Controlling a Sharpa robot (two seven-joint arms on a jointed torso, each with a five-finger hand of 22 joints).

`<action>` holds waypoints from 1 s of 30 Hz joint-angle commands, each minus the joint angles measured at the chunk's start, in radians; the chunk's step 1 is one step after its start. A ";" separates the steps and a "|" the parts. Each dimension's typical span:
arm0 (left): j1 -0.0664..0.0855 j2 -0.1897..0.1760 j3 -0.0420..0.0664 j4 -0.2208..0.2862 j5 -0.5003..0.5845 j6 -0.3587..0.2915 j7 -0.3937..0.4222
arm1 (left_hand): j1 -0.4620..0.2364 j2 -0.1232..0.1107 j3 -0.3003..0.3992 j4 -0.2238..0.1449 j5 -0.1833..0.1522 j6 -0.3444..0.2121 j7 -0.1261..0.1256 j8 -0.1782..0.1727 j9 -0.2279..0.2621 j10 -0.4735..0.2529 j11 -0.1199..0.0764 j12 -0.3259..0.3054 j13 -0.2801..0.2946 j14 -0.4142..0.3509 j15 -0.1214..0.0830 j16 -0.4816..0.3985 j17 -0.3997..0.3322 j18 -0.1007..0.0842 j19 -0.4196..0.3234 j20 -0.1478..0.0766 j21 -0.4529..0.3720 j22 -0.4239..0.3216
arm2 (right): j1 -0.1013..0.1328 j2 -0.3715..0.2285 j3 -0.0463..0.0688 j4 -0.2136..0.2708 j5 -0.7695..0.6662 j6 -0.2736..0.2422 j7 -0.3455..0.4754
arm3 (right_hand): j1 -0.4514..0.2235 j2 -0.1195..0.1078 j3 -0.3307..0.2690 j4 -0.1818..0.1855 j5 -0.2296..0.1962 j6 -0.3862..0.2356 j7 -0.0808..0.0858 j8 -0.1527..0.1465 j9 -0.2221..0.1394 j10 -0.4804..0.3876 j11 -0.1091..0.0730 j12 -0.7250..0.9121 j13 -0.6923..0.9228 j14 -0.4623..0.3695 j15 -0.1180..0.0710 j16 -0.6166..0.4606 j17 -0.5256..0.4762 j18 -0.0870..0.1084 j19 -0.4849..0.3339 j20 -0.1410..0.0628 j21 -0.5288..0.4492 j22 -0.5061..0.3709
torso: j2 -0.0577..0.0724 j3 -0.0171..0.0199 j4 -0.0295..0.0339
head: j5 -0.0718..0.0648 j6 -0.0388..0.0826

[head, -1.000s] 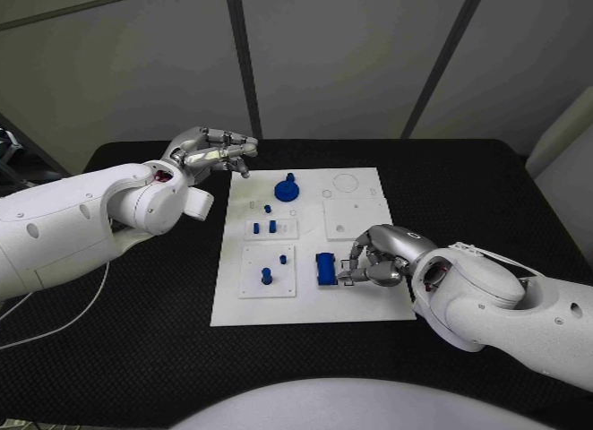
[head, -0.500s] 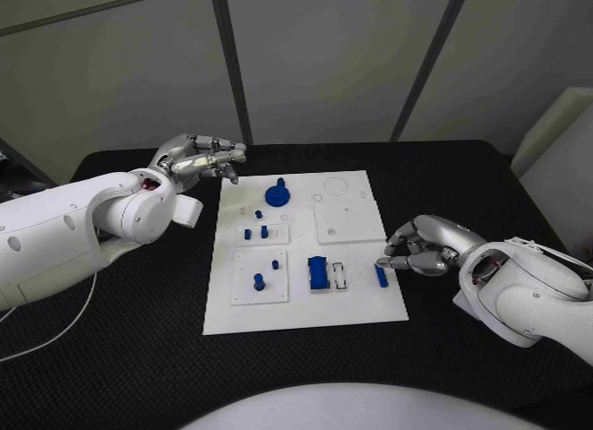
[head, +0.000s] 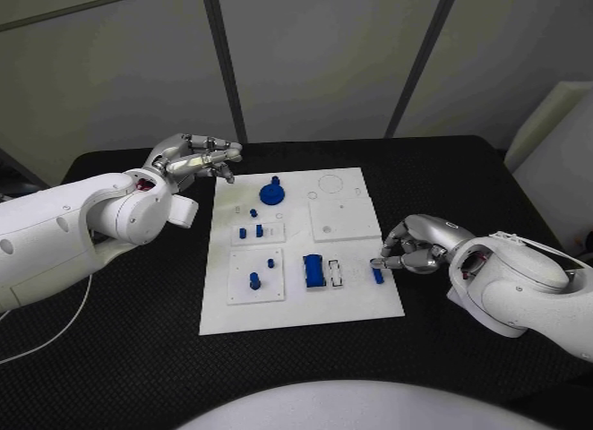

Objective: Assemble the parts on the task board

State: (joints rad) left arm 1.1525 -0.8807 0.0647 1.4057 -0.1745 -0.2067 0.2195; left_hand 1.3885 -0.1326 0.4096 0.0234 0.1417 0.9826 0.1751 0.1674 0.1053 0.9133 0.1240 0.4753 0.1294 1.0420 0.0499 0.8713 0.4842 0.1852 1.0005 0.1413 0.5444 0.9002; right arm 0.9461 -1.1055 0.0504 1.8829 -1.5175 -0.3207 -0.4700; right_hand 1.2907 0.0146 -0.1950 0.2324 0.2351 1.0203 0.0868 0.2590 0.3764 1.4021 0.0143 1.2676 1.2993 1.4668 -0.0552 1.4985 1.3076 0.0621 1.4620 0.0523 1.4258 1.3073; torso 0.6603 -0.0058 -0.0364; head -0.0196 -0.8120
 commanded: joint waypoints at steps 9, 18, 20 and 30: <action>-0.001 0.000 0.001 0.002 -0.002 0.011 0.009 | -0.001 0.006 -0.008 -0.001 -0.001 -0.002 0.003 0.004 -0.002 -0.008 -0.002 0.006 -0.001 -0.008 0.000 -0.005 -0.001 -0.004 -0.002 0.007 0.000 -0.001 | -0.004 0.032 -0.001 -0.025 -0.065 0.089 -0.048 | 0.001 0.004 -0.013 0.000 0.026 0.018 -0.004 0.009 0.009 -0.003 -0.008 -0.003 0.001 0.079 -0.006 -0.004 0.153 -0.007 -0.001 -0.004 -0.005 0.005 | -0.001 -0.0009 0.0034 | -0.003 -0.004; -0.001 -0.001 0.001 0.001 -0.002 0.012 0.008 | -0.001 0.006 -0.008 -0.001 -0.001 -0.002 0.003 0.004 -0.002 -0.008 -0.002 0.006 -0.001 -0.008 0.000 -0.005 -0.001 -0.004 -0.002 0.007 0.000 -0.001 | -0.006 0.039 -0.002 -0.030 -0.086 0.136 -0.068 | 0.006 0.006 -0.014 -0.001 0.032 0.025 -0.007 0.014 0.014 -0.003 -0.011 -0.005 0.000 0.079 -0.008 -0.004 0.153 -0.007 -0.001 -0.005 -0.006 0.005 | -0.001 -0.0012 0.0027 | -0.002 -0.008; -0.001 -0.002 0.001 0.001 -0.002 0.012 0.008 | -0.001 0.006 -0.008 -0.001 -0.001 -0.002 0.003 0.004 -0.002 -0.008 -0.002 0.006 -0.001 -0.008 0.000 -0.005 -0.001 -0.004 -0.002 0.007 0.000 -0.001 | -0.006 0.040 -0.002 -0.030 -0.093 0.150 -0.071 | 0.008 0.005 -0.015 -0.002 0.033 0.027 -0.008 0.016 0.016 -0.003 -0.012 -0.005 0.000 0.079 -0.009 -0.004 0.154 -0.007 -0.001 -0.006 -0.006 0.005 | -0.001 -0.0012 0.0029 | -0.002 -0.008; -0.001 -0.004 0.001 0.001 -0.002 0.012 0.006 | -0.001 0.006 -0.008 -0.001 -0.001 -0.002 0.003 0.004 -0.002 -0.008 -0.002 0.006 -0.001 -0.008 0.000 -0.005 -0.001 -0.004 -0.002 0.007 0.000 -0.001 | -0.012 0.045 -0.003 -0.025 -0.116 0.204 -0.078 | 0.029 0.005 -0.016 -0.012 0.035 0.032 -0.012 0.023 0.027 -0.004 -0.015 -0.007 0.000 0.079 -0.012 -0.005 0.153 -0.007 -0.001 -0.009 -0.007 0.005 | 0.000 -0.0014 0.0035 | -0.002 -0.011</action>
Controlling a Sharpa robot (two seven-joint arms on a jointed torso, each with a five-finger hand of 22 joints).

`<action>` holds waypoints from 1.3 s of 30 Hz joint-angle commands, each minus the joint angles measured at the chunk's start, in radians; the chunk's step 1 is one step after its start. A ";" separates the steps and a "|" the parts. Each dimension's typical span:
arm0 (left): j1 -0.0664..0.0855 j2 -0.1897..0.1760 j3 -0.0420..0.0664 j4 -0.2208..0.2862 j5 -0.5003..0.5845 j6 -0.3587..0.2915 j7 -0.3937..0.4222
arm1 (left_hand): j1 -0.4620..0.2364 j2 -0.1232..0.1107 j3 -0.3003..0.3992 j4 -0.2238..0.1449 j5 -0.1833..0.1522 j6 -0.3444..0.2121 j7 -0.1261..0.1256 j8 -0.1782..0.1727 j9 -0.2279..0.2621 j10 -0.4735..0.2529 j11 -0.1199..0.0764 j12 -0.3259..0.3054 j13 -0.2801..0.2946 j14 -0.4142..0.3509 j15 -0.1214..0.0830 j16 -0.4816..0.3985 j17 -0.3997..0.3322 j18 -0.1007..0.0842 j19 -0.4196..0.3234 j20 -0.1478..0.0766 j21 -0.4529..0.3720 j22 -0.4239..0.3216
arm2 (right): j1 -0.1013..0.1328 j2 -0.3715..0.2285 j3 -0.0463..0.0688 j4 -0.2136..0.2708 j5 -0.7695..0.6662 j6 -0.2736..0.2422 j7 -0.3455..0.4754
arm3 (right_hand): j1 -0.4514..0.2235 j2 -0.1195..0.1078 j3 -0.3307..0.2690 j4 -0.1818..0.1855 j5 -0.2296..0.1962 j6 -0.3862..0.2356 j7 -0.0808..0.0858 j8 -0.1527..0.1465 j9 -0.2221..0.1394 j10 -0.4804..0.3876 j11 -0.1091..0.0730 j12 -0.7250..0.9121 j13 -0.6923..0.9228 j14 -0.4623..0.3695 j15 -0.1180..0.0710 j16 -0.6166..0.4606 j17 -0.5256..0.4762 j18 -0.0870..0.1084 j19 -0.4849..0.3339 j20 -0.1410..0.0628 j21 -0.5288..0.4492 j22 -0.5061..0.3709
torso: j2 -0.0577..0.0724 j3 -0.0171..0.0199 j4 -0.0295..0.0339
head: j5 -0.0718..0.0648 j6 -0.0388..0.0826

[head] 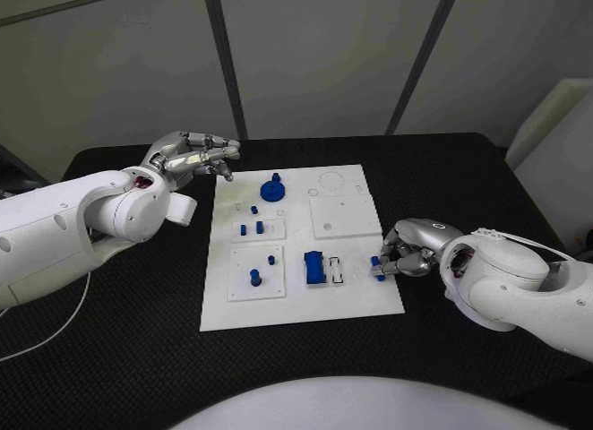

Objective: Assemble the parts on the task board

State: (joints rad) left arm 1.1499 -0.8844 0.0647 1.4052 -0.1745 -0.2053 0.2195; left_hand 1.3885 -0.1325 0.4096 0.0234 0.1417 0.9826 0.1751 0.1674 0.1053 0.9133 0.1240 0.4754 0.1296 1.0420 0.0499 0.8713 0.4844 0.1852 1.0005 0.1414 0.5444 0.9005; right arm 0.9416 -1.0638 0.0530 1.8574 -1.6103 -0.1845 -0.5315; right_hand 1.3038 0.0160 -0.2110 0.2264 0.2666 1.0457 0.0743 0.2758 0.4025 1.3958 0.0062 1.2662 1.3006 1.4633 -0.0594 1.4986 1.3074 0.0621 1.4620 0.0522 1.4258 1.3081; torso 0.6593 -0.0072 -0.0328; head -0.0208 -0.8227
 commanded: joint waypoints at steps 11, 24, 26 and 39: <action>0.001 0.000 0.001 0.002 -0.002 0.012 0.005 | -0.001 0.007 -0.010 0.000 -0.001 -0.002 0.003 0.004 -0.002 -0.009 -0.002 0.007 -0.001 -0.009 0.000 -0.005 -0.002 -0.004 -0.002 0.007 -0.002 -0.002 | -0.016 0.030 -0.006 -0.004 -0.059 0.068 -0.021 | 0.155 0.040 0.079 -0.093 -0.069 0.000 -0.008 0.010 0.023 -0.001 -0.017 -0.014 -0.003 0.083 -0.017 -0.005 0.155 -0.008 0.000 -0.018 -0.007 0.006 | 0.001 0.0000 0.0008 | 0.002 -0.005; 0.001 0.000 0.001 0.003 -0.002 0.012 0.005 | -0.001 0.007 -0.010 -0.001 -0.001 -0.002 0.003 0.004 -0.002 -0.009 -0.002 0.007 -0.001 -0.009 0.000 -0.005 -0.002 -0.004 -0.002 0.007 -0.002 -0.002 | -0.017 0.026 -0.006 0.018 -0.058 0.002 -0.034 | 0.199 0.055 0.171 -0.135 -0.020 -0.001 -0.011 0.002 0.031 -0.004 -0.021 -0.021 -0.004 0.083 -0.020 -0.005 0.158 -0.008 0.002 -0.023 -0.007 0.010 | -0.001 -0.0004 -0.0012 | 0.008 -0.007; 0.001 0.001 0.001 0.002 -0.002 0.012 0.005 | -0.001 0.007 -0.010 -0.001 -0.001 -0.002 0.003 0.004 -0.002 -0.009 -0.002 0.007 -0.001 -0.009 0.000 -0.005 -0.002 -0.004 -0.002 0.007 -0.002 -0.002 | -0.017 0.019 -0.006 0.028 -0.039 -0.015 -0.036 | 0.197 0.051 0.190 -0.139 0.000 -0.001 -0.011 0.002 0.033 -0.003 -0.021 -0.022 -0.004 0.084 -0.020 -0.004 0.159 -0.009 0.002 -0.024 -0.006 0.011 | -0.002 -0.0005 -0.0012 | 0.008 -0.006; 0.001 0.001 0.001 0.003 -0.002 0.010 0.005 | -0.001 0.007 -0.010 -0.001 -0.001 -0.002 0.003 0.004 -0.002 -0.009 -0.002 0.007 -0.001 -0.009 0.000 -0.005 -0.002 -0.004 -0.002 0.007 -0.002 -0.002 | -0.015 -0.008 -0.004 0.098 0.166 -0.211 -0.040 | 0.114 -0.013 0.350 -0.147 0.058 -0.007 -0.011 0.003 0.062 0.003 -0.020 -0.024 -0.001 0.085 -0.020 -0.002 0.164 -0.009 0.005 -0.023 -0.004 0.016 | 0.000 -0.0010 0.0014 | 0.010 -0.002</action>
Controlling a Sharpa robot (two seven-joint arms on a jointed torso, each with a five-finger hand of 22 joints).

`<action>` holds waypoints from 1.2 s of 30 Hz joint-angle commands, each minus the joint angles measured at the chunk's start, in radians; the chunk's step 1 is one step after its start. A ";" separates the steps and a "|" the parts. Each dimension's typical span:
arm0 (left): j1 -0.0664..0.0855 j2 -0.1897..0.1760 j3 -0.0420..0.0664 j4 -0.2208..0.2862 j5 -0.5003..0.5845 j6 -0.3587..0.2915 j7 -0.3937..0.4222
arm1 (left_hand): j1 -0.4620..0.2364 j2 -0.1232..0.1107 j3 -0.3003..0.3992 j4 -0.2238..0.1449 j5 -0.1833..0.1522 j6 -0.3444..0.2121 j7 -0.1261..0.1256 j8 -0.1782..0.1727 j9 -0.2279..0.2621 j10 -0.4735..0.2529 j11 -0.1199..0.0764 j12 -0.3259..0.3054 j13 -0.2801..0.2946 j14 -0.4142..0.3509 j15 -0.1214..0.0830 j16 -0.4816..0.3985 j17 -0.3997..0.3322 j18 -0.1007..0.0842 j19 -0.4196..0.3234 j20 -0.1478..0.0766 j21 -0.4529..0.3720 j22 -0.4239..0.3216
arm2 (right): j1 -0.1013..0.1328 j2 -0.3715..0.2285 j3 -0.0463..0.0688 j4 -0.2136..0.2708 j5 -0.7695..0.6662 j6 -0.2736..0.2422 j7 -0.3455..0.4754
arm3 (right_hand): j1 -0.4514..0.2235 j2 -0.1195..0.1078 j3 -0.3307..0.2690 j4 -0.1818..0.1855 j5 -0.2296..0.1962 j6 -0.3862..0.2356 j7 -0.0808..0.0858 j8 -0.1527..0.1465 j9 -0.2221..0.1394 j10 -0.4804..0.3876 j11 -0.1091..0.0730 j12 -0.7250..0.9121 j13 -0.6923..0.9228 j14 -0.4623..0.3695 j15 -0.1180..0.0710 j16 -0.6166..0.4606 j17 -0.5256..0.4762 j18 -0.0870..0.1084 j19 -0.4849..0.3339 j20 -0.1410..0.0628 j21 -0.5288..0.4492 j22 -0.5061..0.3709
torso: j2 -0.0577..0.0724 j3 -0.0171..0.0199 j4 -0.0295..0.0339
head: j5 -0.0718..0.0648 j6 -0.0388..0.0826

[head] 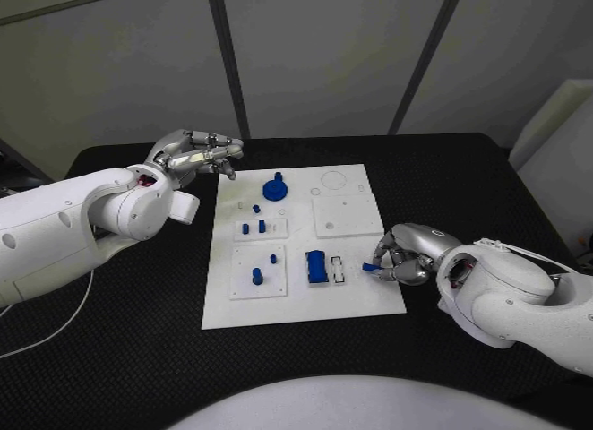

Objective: Assemble the parts on the task board

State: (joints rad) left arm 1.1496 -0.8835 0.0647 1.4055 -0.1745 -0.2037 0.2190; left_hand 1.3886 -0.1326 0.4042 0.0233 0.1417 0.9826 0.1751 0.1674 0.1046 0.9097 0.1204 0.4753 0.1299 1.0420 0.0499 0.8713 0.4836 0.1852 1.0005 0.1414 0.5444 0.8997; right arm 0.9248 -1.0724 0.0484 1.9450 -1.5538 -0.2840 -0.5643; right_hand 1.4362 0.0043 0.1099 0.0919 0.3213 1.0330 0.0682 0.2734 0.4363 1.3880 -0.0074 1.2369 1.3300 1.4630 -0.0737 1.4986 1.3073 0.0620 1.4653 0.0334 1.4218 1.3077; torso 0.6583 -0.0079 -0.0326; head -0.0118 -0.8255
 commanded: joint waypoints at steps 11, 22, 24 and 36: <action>0.001 -0.003 0.001 0.008 -0.002 0.007 0.007 | -0.001 0.007 -0.004 0.000 -0.001 -0.002 0.003 0.004 -0.001 -0.005 0.002 0.007 -0.002 -0.009 0.000 -0.005 -0.001 -0.004 -0.002 0.007 -0.002 -0.001 | 0.004 0.053 0.002 0.007 0.222 -0.195 0.022 | -0.080 -0.033 0.081 0.006 -0.002 0.006 -0.004 0.004 0.038 0.016 -0.006 0.010 -0.025 0.086 -0.005 0.001 0.168 -0.010 0.002 -0.004 0.000 0.019 | 0.002 0.0005 0.0011 | 0.000 0.004; 0.002 -0.002 0.001 0.011 -0.002 0.006 0.007 | -0.001 0.007 -0.004 0.000 -0.001 -0.002 0.003 0.004 -0.001 -0.005 0.002 0.007 -0.002 -0.009 0.000 -0.005 -0.001 -0.004 -0.002 0.007 -0.002 -0.001 | 0.004 0.109 0.001 -0.048 0.273 -0.061 -0.007 | -0.187 -0.049 0.071 0.071 0.075 0.016 -0.005 0.006 0.049 0.022 -0.005 0.015 -0.021 0.087 -0.004 0.002 0.171 -0.011 0.005 -0.002 0.003 0.025 | 0.001 0.0003 -0.0001 | 0.004 0.004; 0.002 -0.002 0.001 0.011 -0.002 0.006 0.007 | -0.001 0.007 -0.004 0.000 -0.001 -0.002 0.003 0.004 -0.001 -0.005 0.002 0.007 -0.002 -0.009 0.000 -0.005 -0.001 -0.004 -0.002 0.007 -0.002 -0.001 | 0.004 0.117 0.001 -0.055 0.272 -0.047 -0.011 | -0.190 -0.050 0.069 0.074 0.080 0.018 -0.006 0.007 0.050 0.023 -0.006 0.017 -0.019 0.087 -0.004 0.004 0.172 -0.011 0.006 -0.002 0.004 0.028 | 0.002 0.0003 -0.0004 | 0.005 0.003; 0.002 -0.003 0.001 0.012 -0.002 0.006 0.006 | -0.001 0.007 -0.004 0.000 -0.001 -0.002 0.003 0.004 -0.001 -0.005 0.002 0.007 -0.002 -0.009 0.000 -0.005 -0.001 -0.004 -0.002 0.007 -0.002 -0.001 | 0.005 0.149 0.001 -0.081 0.247 -0.017 -0.023 | -0.221 -0.050 0.054 0.094 0.079 0.043 -0.017 0.024 0.066 0.031 -0.014 0.024 -0.014 0.088 -0.011 0.005 0.175 -0.013 0.010 -0.006 0.009 0.036 | 0.001 0.0009 -0.0016 | 0.008 0.001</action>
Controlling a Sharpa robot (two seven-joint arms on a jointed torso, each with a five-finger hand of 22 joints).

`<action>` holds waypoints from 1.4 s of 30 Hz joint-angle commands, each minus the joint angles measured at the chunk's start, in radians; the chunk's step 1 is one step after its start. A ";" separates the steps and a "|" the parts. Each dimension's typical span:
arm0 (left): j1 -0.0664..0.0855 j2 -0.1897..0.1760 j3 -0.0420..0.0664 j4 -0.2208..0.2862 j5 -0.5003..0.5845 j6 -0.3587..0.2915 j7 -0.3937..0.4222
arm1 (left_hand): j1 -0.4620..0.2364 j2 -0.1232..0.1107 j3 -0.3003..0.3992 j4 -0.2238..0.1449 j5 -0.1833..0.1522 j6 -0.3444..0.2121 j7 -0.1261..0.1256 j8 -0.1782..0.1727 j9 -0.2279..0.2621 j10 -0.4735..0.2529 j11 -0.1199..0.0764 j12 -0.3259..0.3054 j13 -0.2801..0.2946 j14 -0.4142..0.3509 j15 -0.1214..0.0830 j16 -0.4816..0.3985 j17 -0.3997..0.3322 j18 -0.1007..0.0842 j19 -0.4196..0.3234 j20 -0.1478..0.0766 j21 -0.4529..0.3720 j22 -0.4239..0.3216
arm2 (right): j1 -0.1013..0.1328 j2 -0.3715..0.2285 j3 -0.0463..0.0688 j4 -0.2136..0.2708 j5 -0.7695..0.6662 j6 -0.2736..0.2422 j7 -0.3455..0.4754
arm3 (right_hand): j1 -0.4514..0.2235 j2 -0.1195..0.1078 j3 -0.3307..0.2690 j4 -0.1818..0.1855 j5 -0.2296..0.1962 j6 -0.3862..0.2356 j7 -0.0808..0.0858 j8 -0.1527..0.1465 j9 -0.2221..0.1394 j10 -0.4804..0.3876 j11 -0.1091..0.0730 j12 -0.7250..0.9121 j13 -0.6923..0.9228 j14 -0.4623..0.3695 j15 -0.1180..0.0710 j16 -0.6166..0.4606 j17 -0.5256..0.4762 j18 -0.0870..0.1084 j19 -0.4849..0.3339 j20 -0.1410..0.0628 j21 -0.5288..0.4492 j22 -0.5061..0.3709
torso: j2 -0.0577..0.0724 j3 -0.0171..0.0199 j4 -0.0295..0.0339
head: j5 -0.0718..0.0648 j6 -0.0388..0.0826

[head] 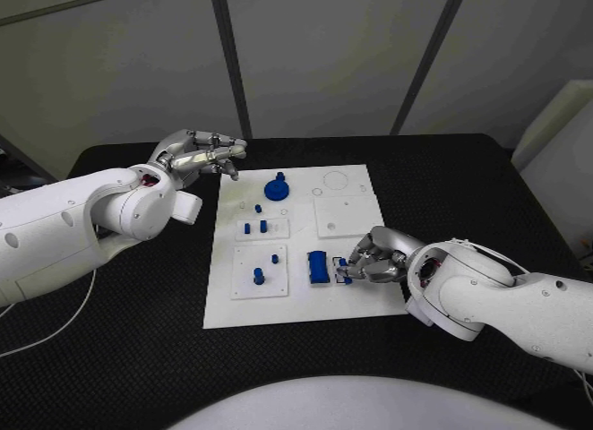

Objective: Assemble the parts on the task board

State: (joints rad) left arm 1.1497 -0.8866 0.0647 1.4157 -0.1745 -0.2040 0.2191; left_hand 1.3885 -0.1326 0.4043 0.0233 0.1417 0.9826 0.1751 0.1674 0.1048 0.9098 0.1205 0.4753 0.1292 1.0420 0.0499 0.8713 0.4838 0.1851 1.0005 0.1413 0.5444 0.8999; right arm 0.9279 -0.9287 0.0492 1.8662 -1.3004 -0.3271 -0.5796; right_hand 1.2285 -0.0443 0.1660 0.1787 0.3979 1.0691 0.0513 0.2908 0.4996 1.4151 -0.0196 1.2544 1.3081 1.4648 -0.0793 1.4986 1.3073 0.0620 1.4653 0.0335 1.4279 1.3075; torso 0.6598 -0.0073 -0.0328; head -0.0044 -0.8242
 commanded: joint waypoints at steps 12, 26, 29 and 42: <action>0.002 0.000 0.001 0.002 -0.002 0.006 0.005 | -0.001 0.007 -0.004 -0.001 -0.001 -0.002 0.003 0.004 -0.001 -0.005 0.002 0.007 -0.001 -0.009 0.000 -0.005 -0.002 -0.003 -0.002 0.007 -0.002 -0.001 | 0.001 0.024 0.001 -0.016 -0.010 0.011 -0.009 | -0.022 -0.005 -0.008 0.013 -0.001 0.009 -0.002 0.011 0.007 0.004 -0.004 0.005 0.008 0.086 -0.007 0.006 0.175 -0.013 0.010 -0.008 0.003 0.037 | 0.001 0.0003 -0.0008 | 0.003 0.000; 0.002 0.000 0.001 0.000 -0.002 0.008 0.002 | -0.001 0.007 -0.004 -0.001 -0.001 -0.002 0.003 0.004 -0.001 -0.005 0.002 0.007 -0.001 -0.009 0.000 -0.005 -0.002 -0.003 -0.002 0.007 -0.002 -0.001 | 0.001 0.030 0.001 -0.024 -0.021 0.005 -0.008 | -0.124 -0.034 -0.130 0.093 -0.159 0.003 0.001 0.020 0.030 0.004 -0.001 0.002 0.009 0.086 -0.005 0.004 0.173 -0.012 0.007 -0.008 -0.002 0.032 | 0.000 0.0004 -0.0010 | 0.005 -0.001; 0.002 0.001 0.001 -0.001 -0.002 0.008 0.002 | -0.001 0.007 -0.004 -0.001 -0.001 -0.002 0.003 0.004 -0.001 -0.005 0.002 0.007 -0.001 -0.009 0.000 -0.005 -0.002 -0.003 -0.002 0.007 -0.002 -0.001 | 0.001 0.029 0.001 -0.023 -0.028 -0.001 -0.007 | -0.138 -0.029 -0.169 0.108 -0.222 0.000 0.001 0.022 0.037 0.003 -0.001 0.001 0.009 0.086 -0.005 0.003 0.173 -0.012 0.007 -0.008 -0.002 0.032 | 0.000 0.0004 -0.0010 | 0.005 -0.001; 0.002 0.001 0.001 -0.002 -0.002 0.009 0.002 | -0.001 0.007 -0.004 -0.001 -0.001 -0.002 0.003 0.004 -0.001 -0.005 0.002 0.007 -0.001 -0.009 0.000 -0.005 -0.002 -0.003 -0.002 0.007 -0.002 -0.001 | 0.001 -0.024 0.000 0.006 -0.058 0.016 0.080 | -0.054 -0.012 -0.207 0.075 -0.220 -0.006 0.001 0.025 0.050 0.002 -0.001 0.001 0.011 0.086 -0.005 0.003 0.173 -0.011 0.006 -0.009 -0.004 0.031 | -0.001 0.0003 -0.0010 | 0.000 0.002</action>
State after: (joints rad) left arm 1.1498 -0.8860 0.0648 1.4133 -0.1746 -0.2038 0.2180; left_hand 1.3885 -0.1326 0.4043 0.0233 0.1417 0.9826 0.1751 0.1674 0.1049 0.9098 0.1205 0.4753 0.1294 1.0420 0.0499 0.8713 0.4839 0.1852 1.0005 0.1414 0.5444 0.9001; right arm 0.9283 -0.9459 0.0493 1.8653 -1.3371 -0.3229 -0.5613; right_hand 1.1621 -0.0554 -0.0397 0.2615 0.1742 1.0692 0.0515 0.3097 0.5486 1.4149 -0.0196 1.2544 1.3078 1.4649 -0.0790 1.4986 1.3073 0.0619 1.4653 0.0336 1.4279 1.3074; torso 0.6593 -0.0065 -0.0341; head -0.0026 -0.8234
